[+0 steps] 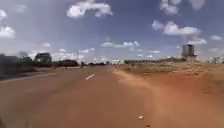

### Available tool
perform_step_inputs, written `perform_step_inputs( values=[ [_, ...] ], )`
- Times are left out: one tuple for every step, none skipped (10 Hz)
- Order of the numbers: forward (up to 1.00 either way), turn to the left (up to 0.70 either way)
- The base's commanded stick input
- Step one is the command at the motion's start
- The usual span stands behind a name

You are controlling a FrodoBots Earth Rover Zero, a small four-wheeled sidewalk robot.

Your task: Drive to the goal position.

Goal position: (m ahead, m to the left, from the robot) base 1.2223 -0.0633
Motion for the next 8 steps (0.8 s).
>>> perform_step_inputs(
  values=[
    [0.85, 0.02],
    [0.85, 0.02],
    [0.85, 0.02],
    [0.85, 0.02],
    [0.85, 0.02],
    [0.85, 0.02],
    [0.85, 0.02],
    [0.85, 0.02]
  ],
)
